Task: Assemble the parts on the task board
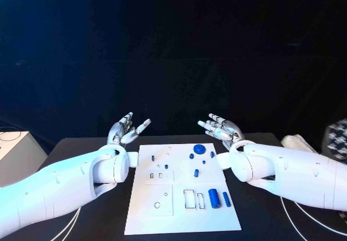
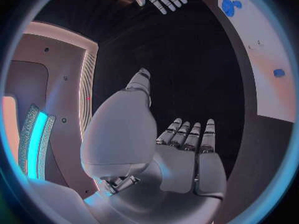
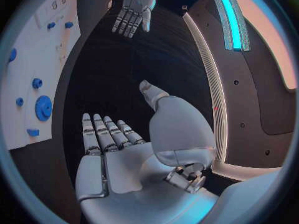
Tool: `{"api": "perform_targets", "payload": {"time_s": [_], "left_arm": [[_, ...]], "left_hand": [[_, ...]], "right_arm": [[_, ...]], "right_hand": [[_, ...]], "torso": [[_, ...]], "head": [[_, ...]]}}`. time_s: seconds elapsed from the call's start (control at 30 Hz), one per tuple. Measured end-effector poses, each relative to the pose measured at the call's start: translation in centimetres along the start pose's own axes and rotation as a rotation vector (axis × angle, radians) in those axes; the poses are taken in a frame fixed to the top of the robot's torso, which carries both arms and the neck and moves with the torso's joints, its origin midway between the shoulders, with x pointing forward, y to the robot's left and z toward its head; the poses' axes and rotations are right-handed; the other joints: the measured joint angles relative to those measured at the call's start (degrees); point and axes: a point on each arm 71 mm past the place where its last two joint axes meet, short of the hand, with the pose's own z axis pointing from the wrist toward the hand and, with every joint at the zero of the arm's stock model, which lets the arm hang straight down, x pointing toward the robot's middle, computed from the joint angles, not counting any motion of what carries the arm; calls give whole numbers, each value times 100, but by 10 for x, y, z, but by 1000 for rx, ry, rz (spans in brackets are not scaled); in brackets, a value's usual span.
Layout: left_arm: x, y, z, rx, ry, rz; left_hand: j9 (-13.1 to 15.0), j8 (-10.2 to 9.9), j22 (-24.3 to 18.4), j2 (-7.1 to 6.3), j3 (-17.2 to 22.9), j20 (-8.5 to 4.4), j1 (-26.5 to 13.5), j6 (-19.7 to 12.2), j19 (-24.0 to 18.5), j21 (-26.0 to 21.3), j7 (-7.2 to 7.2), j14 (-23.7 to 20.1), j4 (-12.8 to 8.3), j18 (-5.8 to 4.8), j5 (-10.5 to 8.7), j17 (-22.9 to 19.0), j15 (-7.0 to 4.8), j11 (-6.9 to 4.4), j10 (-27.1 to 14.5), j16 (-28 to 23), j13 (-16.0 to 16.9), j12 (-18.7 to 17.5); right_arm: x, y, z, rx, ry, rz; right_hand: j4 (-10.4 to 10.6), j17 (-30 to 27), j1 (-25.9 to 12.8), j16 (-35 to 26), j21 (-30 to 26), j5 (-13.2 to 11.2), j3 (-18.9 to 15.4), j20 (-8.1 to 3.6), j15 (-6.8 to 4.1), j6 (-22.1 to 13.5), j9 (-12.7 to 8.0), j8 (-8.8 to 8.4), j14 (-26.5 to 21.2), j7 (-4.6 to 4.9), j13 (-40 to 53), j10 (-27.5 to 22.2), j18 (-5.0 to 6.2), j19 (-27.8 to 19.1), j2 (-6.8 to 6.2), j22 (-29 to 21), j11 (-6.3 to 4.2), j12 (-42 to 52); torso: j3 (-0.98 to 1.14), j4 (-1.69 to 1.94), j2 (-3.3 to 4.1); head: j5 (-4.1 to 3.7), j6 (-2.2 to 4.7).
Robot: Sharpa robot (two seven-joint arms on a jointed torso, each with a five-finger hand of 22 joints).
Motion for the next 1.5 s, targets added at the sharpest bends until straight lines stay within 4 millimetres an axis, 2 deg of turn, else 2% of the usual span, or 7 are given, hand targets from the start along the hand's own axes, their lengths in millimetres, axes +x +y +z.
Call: {"api": "perform_targets", "payload": {"time_s": [0.33, 0.47, 0.67, 1.07, 1.3, 1.37, 1.5], "left_arm": [[-20, -14, -9, 15, 42, -35], [-25, -19, -13, 21, 58, -46], [-28, -32, -21, 44, 98, -60], [-29, -50, -43, 64, 183, -70], [-21, -57, -56, 61, 248, -83], [-20, -58, -59, 60, 260, -86], [-15, -61, -63, 58, 283, -91]], "left_hand": [[124, 191, 101, 331, 289, 170, 364, 701, 463, 203, 41, 739, 77, 3, 16, 145, 153, 275, 770, 203, 81, 110], [387, 625, 449, 670, 582, 205, 458, 2145, 2424, 966, 141, 2808, 37, 0, -46, 511, 288, 522, 2896, 806, 228, 492], [644, 1135, 855, 641, 817, -70, 649, 3469, 4075, 2008, 388, 4640, 20, 93, -46, 1198, -73, 322, 4645, 1687, 293, 695], [841, 1253, 2209, 289, 1532, -485, 708, 3858, 4240, 4219, 338, 4976, 17, 93, -67, 2933, -413, 52, 5499, 3814, 300, 374], [915, 1253, 2725, 189, 1792, -485, 627, 3858, 3959, 5007, 338, 4947, 3, 92, -67, 3340, -441, 63, 5529, 4479, 300, 344], [918, 1253, 2775, 169, 1795, -483, 607, 3858, 3959, 5094, 338, 4947, 6, 93, -67, 3382, -441, 63, 5529, 4561, 300, 334], [931, 1230, 2857, 149, 1835, -472, 587, 3858, 3907, 5216, 338, 4913, -1, 92, -67, 3450, -448, 63, 5528, 4694, 300, 324]], "right_arm": [[-16, 24, 13, -79, 79, -185], [-20, 36, 14, -174, 99, -358], [-22, 53, 14, -284, 127, -609], [-15, 67, 11, -352, 190, -987], [-6, 64, 12, -338, 233, -1163], [-3, 64, 13, -336, 243, -1198], [2, 61, 14, -325, 258, -1264]], "right_hand": [[-272, 212, 677, 353, 421, 0, 189, 17, -110, 1294, 221, 343, 1711, 83, 106, 1683, 238, 1359, -78, 147, -65, 207], [-391, 315, 896, 547, 669, 0, 308, -29, -275, 2295, 382, 607, 2644, 177, 149, 2762, 369, 2267, -163, 195, -206, 290], [-504, 467, 1073, 823, 1039, 0, 556, -273, -584, 3417, 529, 859, 3820, 360, 168, 3999, 454, 3500, -341, 261, -454, 313], [-464, 1539, 1136, 1957, 2476, 0, 767, -920, -1220, 4408, 655, 960, 5875, 200, 212, 5299, 489, 5226, -654, 1006, -882, 246], [-330, 3208, 1048, 3773, 4577, 0, 979, -1098, -1349, 4554, 754, 916, 6450, 111, 253, 5431, 339, 5944, -896, 3219, -974, 245], [-231, 5000, 1028, 5677, 6528, 0, 1069, -1140, -1360, 4618, 879, 849, 6574, 46, 293, 5353, 34, 6451, -1097, 5554, -1003, 245], [-170, 5824, 1035, 6631, 7482, 0, 1010, -1115, -1359, 4618, 971, 849, 6573, 46, 324, 5294, -55, 6653, -1104, 6762, -1002, 245]], "torso": [[7, 31, 114], [16, 69, 256], [43, 108, 418], [60, 163, 727], [60, 221, 865], [60, 233, 898], [57, 258, 966]], "head": [[-48, -13], [-96, -7], [-130, 48], [-212, 131], [-264, 165], [-271, 175], [-285, 191]]}}
